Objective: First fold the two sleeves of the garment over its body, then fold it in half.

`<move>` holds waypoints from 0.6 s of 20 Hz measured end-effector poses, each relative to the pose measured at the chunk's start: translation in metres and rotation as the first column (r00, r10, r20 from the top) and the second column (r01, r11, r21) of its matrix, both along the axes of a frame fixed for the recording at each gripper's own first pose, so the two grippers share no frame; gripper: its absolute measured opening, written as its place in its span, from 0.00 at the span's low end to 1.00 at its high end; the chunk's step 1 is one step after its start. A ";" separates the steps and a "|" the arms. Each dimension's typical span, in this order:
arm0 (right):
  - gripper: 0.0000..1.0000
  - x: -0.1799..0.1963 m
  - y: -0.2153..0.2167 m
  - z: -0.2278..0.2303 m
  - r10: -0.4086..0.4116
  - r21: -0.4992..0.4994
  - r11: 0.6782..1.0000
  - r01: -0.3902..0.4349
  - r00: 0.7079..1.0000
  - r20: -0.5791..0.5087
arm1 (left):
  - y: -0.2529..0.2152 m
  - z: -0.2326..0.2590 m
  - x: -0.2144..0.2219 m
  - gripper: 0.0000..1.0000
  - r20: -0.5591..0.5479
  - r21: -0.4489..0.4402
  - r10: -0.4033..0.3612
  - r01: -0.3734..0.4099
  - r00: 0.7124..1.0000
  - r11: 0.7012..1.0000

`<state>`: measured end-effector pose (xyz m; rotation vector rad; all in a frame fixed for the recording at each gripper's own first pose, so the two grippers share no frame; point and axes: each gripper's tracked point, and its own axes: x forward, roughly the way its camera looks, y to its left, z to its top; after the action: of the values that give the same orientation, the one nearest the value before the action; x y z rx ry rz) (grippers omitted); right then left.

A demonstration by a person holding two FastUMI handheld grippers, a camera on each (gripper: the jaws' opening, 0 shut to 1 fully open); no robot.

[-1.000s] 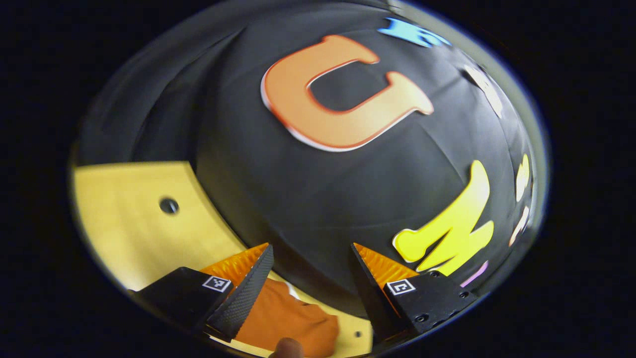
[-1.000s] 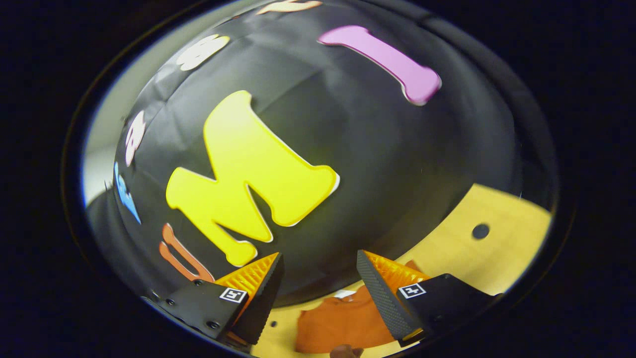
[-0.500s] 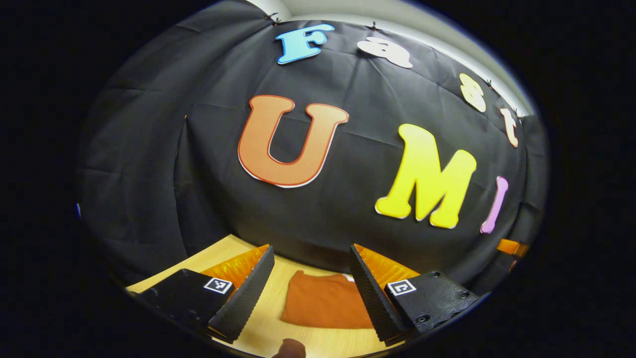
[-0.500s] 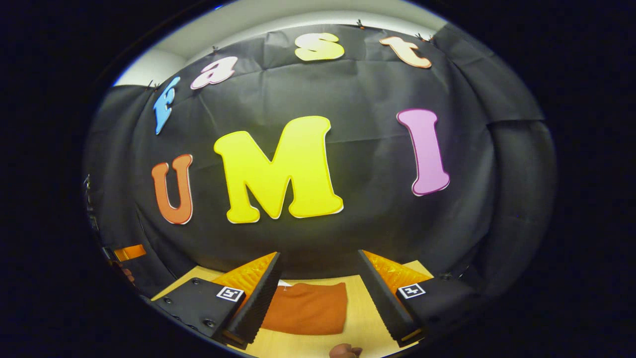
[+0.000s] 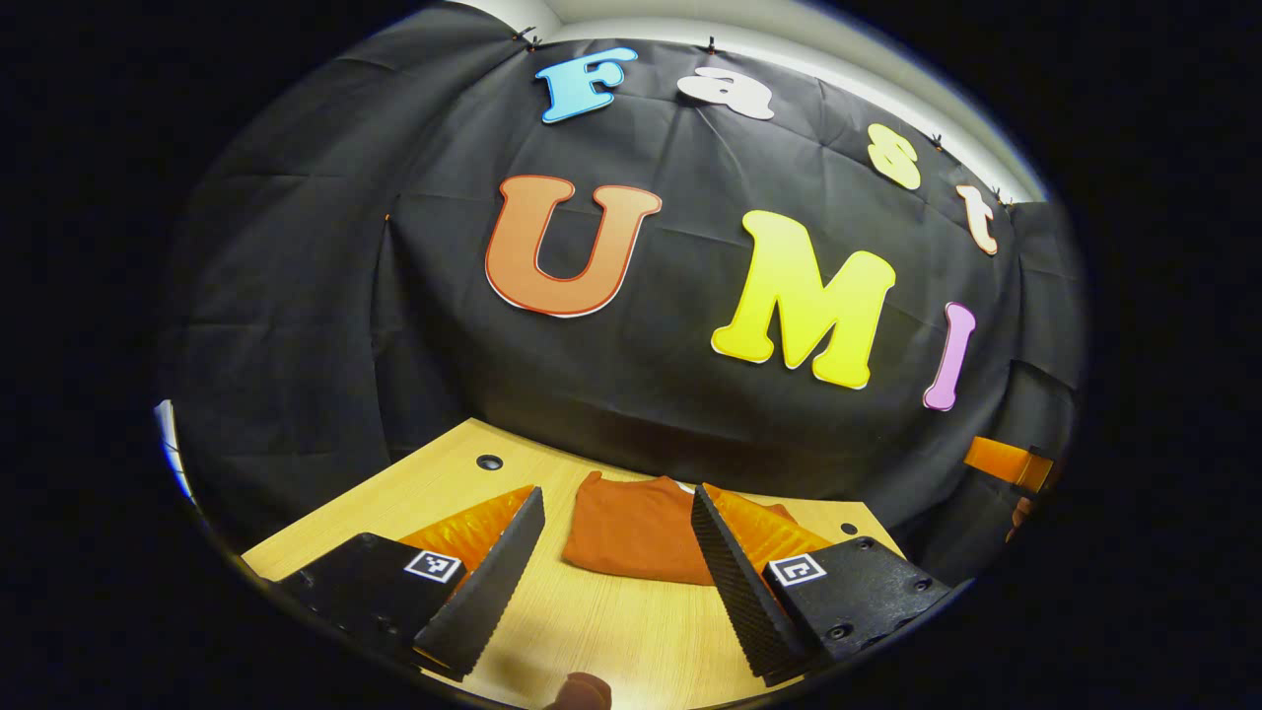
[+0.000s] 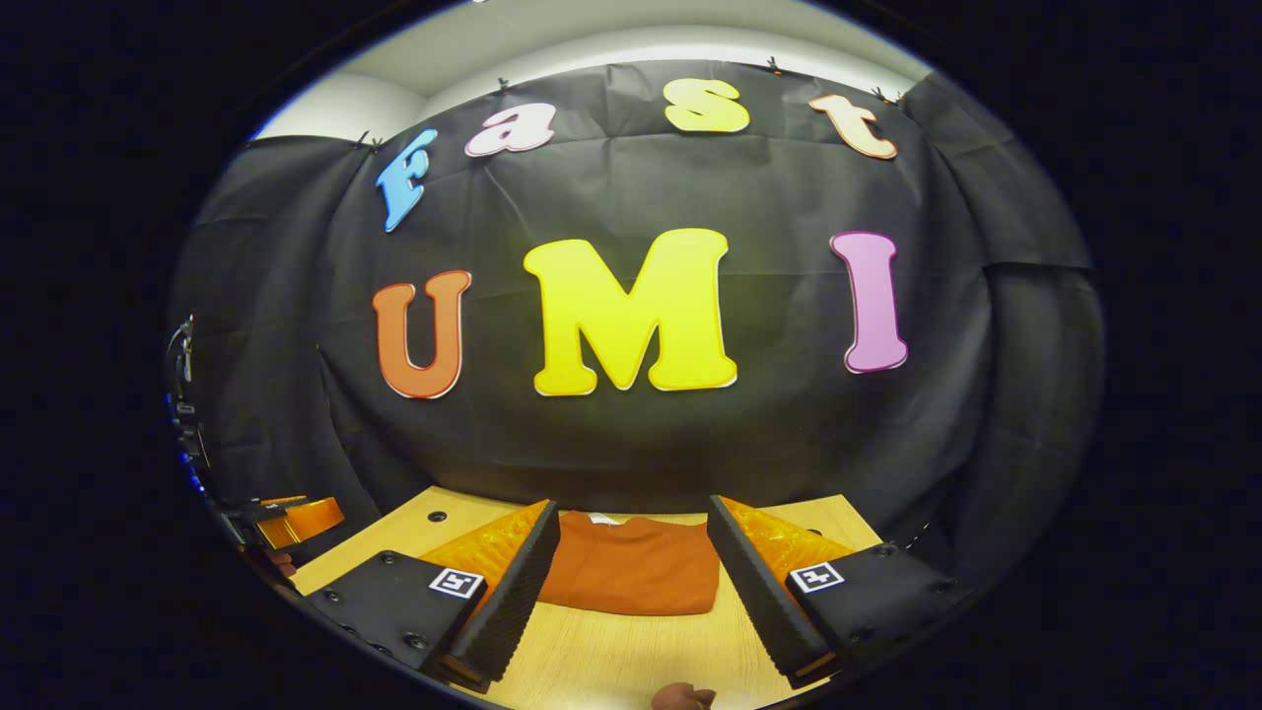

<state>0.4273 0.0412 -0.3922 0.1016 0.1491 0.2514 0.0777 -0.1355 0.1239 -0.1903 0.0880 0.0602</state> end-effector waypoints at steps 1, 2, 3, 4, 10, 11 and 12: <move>0.96 -0.002 0.007 0.004 0.012 -0.007 1.000 -0.012 1.000 0.005 | 0.000 0.000 -0.004 0.97 0.001 0.007 0.001 -0.001 1.000 1.000; 0.96 -0.002 0.009 0.008 0.016 -0.002 1.000 -0.016 1.000 0.006 | -0.001 0.000 -0.007 0.97 0.004 0.011 -0.003 0.003 1.000 1.000; 0.96 -0.008 0.014 0.005 0.023 0.003 1.000 -0.023 1.000 0.003 | -0.004 0.000 -0.007 0.97 0.003 0.016 -0.011 0.011 1.000 1.000; 0.96 -0.008 0.018 0.003 0.031 0.009 0.999 -0.031 0.999 -0.006 | -0.005 0.001 -0.007 0.97 0.007 0.024 -0.017 0.017 1.000 1.000; 0.96 -0.009 0.048 -0.009 0.072 -0.019 0.997 -0.072 0.997 -0.036 | 0.001 0.005 -0.001 0.97 0.028 0.047 -0.018 0.017 0.999 0.999; 0.96 -0.008 0.050 -0.007 0.075 -0.023 0.997 -0.076 0.997 -0.032 | 0.001 0.000 0.001 0.97 0.019 0.039 -0.019 0.018 1.000 0.999; 0.93 -0.009 0.053 -0.007 0.079 -0.028 0.996 -0.080 0.996 -0.032 | 0.001 -0.001 0.002 0.97 0.014 0.032 -0.021 0.020 1.000 0.999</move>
<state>0.4180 0.0942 -0.3988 0.0706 0.1879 0.3271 0.0801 -0.1341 0.1225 -0.1576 0.0741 0.0398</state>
